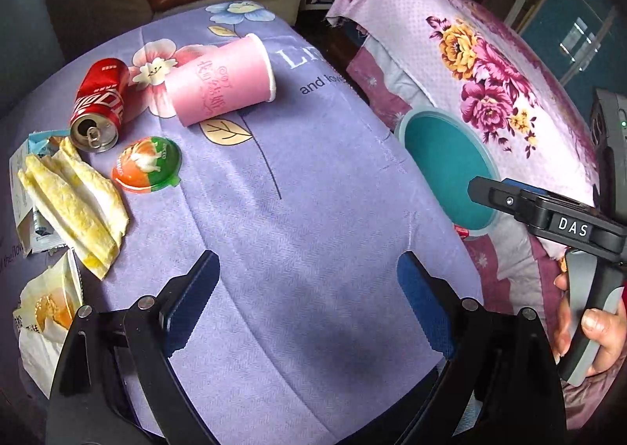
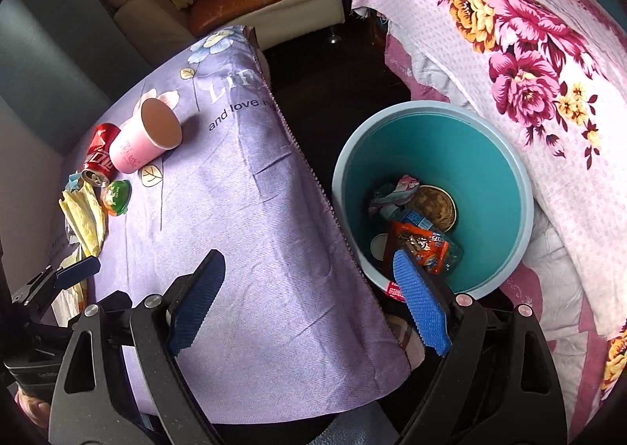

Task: Collect trash
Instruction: 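Move both tools back over the trash on the table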

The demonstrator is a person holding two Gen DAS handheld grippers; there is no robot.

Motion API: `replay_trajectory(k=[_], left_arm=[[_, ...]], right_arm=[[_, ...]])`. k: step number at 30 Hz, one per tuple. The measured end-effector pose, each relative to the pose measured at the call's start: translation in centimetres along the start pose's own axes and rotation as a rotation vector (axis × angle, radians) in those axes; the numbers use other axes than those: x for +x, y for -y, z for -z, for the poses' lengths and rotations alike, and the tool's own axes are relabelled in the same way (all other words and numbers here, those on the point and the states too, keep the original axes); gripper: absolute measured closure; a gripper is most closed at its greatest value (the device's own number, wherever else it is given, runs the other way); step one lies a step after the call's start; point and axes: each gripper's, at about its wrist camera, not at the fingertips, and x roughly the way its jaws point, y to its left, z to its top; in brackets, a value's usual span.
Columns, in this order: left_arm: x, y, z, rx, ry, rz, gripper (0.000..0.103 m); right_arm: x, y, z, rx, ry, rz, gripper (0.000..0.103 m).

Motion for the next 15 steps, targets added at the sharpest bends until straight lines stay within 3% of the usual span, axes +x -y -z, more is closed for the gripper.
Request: replay_trajectory(k=[15], left_arm=[[-7.3,-12.5,7.7,-0.185,0.054,-0.113,0.011]], right_arm=[[2.3,-13.4,2.6,-0.238,-0.111,-0.075,0.019]])
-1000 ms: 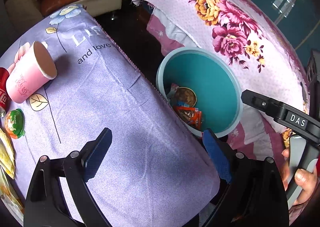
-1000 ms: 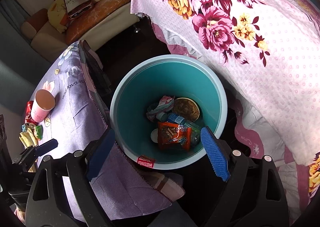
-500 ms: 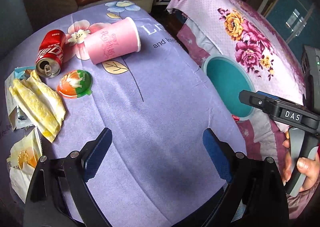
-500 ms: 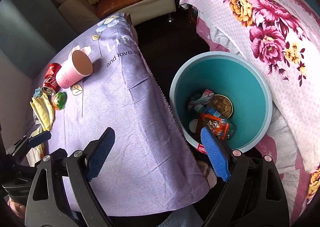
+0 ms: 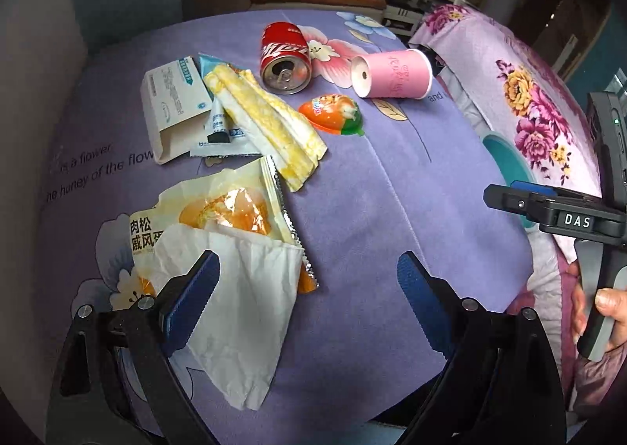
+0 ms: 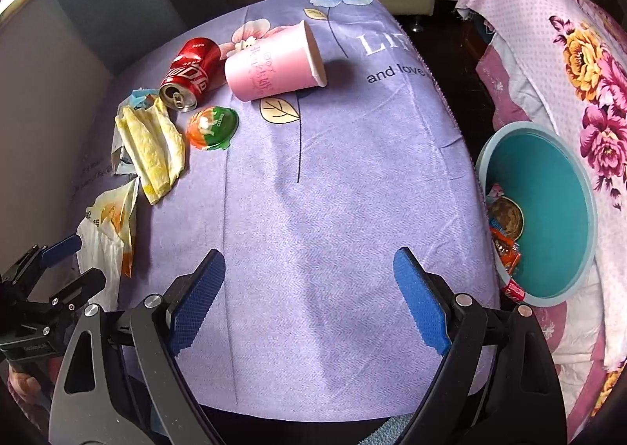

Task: Collect trash
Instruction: 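Move both tools back over the trash on the table, then grasp the white tissue with left tool while right tool grasps the cake wrapper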

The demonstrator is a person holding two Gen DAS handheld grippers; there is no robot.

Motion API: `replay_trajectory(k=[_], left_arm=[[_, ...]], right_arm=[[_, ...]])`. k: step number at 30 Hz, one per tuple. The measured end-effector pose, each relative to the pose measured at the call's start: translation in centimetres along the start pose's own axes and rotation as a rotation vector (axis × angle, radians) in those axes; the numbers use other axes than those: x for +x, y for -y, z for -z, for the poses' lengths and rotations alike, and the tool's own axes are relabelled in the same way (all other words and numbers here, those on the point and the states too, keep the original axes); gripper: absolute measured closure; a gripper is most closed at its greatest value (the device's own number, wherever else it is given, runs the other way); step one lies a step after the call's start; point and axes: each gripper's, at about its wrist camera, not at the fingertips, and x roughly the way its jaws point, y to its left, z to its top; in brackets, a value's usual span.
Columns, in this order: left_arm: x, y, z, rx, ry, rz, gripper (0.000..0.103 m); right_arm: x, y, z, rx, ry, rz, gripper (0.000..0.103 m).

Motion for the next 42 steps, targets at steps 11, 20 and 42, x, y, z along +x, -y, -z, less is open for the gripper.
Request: replay_trajectory(k=[11,20,42], left_arm=[[1.3,-3.5,4.3,-0.071,-0.064,-0.007,0.011],[1.5,-4.9,5.0,-0.117,-0.045,0.020,0.063],[0.9,-12.8,3.4,-0.274,0.009,0.067,0.077]], right_arm=[[1.7,-5.8,0.5,-0.096,-0.068,-0.022,0.019],[2.3,-9.0,0.3,-0.149,-0.088,-0.028,0.019],[8.3,-17.0,-1.3,-0.279,-0.150,-0.181,0.019]])
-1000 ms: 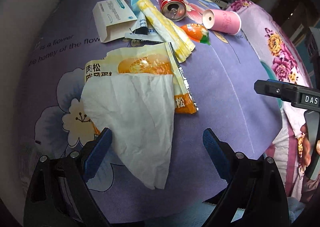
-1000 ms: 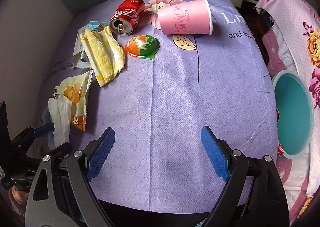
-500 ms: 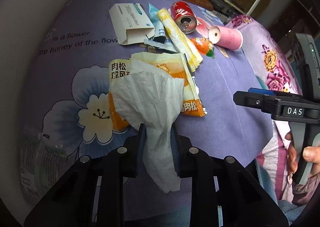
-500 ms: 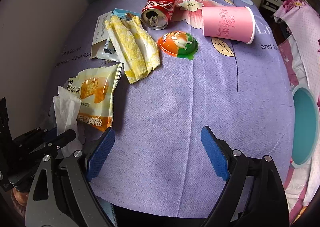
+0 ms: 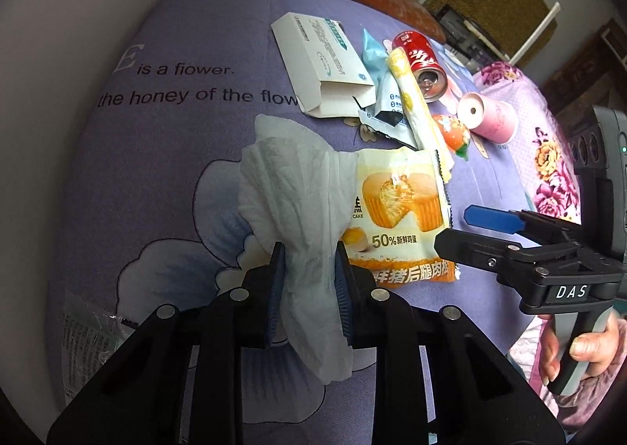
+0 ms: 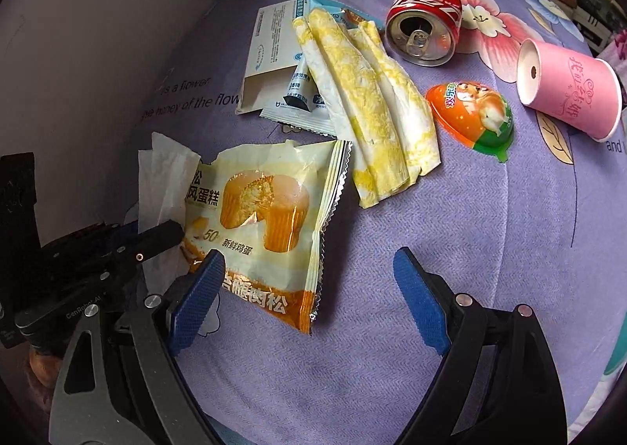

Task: Collect trash
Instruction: 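Grasp the white tissue with left tool while right tool grasps the cake wrapper, then carry tissue and cake wrapper over the teal bin and release both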

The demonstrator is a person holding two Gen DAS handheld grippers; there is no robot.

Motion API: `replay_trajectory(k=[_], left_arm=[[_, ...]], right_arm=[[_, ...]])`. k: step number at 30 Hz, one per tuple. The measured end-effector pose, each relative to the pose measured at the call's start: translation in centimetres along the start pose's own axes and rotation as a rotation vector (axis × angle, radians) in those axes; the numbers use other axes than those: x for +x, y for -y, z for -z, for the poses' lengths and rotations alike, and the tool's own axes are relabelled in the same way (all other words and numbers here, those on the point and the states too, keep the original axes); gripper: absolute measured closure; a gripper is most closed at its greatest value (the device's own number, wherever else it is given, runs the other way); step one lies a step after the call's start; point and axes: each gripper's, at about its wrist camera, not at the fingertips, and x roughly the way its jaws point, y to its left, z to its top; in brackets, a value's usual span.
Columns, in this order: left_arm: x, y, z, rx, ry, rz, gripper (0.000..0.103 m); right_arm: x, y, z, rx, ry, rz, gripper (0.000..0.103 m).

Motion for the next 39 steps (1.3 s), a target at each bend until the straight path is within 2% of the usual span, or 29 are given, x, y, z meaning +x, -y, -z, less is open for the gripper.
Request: replay_trajectory(k=[6,8,10,12,13,14,16,21,27,32,39], left_arm=[[0.6,-0.3,0.0,0.006,-0.008,0.004,0.075],[0.7,-0.2,0.1,0.009,-0.005,0.005,0.075],[0.7,-0.2,0.1,0.011,0.001,0.003,0.075],[0.7,-0.1,0.2,0.009,0.004,-0.005,0.075],[0.7,-0.1,0.2,0.004,0.005,-0.010,0.075],[0.6,0.0,0.3,-0.003,0.009,-0.023,0.076],[0.4,0.0,0.3,-0.014,0.012,-0.027,0.077],[-0.5,0.7,0.2,-0.025,0.039,-0.026,0.078],[-1.2,2.5,0.0,-0.005,0.047,-0.009,0.078],[-1.1,4.6,-0.3,0.025,0.042,0.018,0.078],[0.4,9.9,-0.8,0.103,0.018,0.045,0.078]], right_arm=[[1.6,-0.1,-0.7,0.008,0.007,-0.057,0.019],[1.8,-0.3,-1.1,0.004,0.028,-0.067,0.025],[2.0,-0.8,-1.4,-0.003,0.034,-0.085,0.048],[2.4,-1.6,-1.7,-0.022,0.030,-0.075,0.054],[2.4,-2.2,-1.8,-0.034,0.034,-0.068,0.072],[2.3,-2.4,-1.7,-0.037,0.035,-0.056,0.083],[1.7,-2.6,-1.5,-0.029,0.047,-0.064,0.090],[-1.8,-2.7,-0.2,-0.047,0.118,-0.037,0.092],[-6.1,-0.7,0.4,-0.014,0.216,0.013,0.092],[-9.8,3.6,1.9,0.032,0.282,0.063,0.092],[-12.1,9.4,3.5,0.156,0.332,0.117,0.092]])
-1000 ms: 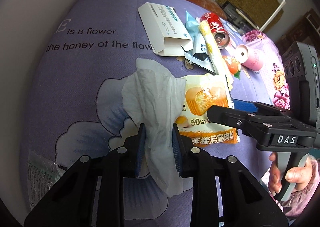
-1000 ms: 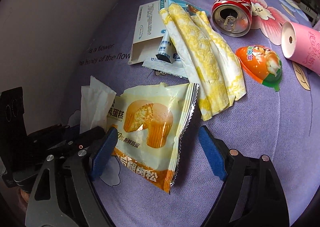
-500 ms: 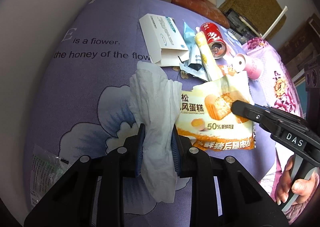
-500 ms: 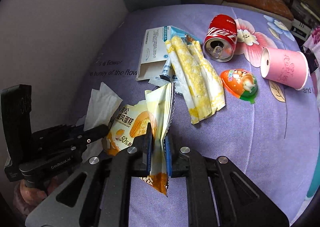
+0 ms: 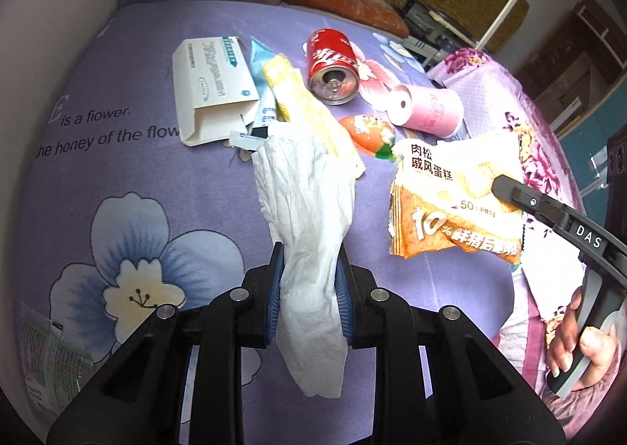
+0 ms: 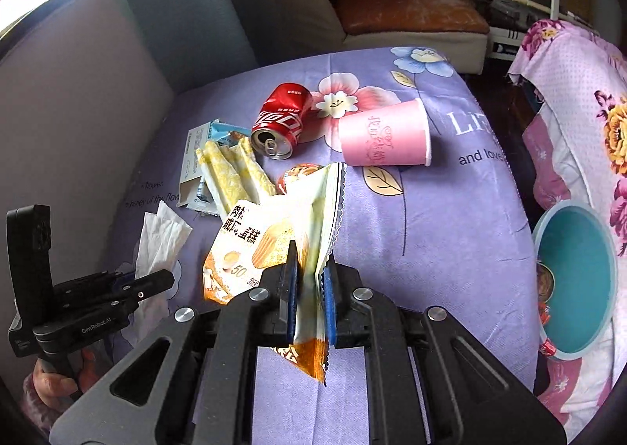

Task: Collect trash
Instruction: 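Carry tissue and cake wrapper over the teal bin and release both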

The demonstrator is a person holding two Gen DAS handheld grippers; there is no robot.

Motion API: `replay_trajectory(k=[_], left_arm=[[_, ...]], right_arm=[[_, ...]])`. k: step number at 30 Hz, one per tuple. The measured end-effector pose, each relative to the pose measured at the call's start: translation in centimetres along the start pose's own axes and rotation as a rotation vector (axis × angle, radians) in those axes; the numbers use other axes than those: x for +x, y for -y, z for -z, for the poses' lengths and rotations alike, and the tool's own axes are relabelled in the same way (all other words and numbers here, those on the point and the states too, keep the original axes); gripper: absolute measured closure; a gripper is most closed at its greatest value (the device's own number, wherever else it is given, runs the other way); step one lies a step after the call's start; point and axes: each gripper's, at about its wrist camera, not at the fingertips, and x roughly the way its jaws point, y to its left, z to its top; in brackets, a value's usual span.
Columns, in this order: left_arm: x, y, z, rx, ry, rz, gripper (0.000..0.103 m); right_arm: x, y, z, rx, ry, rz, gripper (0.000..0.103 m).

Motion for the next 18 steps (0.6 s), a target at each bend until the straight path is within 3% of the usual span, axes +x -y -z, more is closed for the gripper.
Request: replay_trajectory(k=[18], left_arm=[[7.3,15.7,-2.7,0.281,-0.099,-0.001,0.078]], right_arm=[[-4.9,13.5,2.1,0.210,0.130,0.101,0.092]])
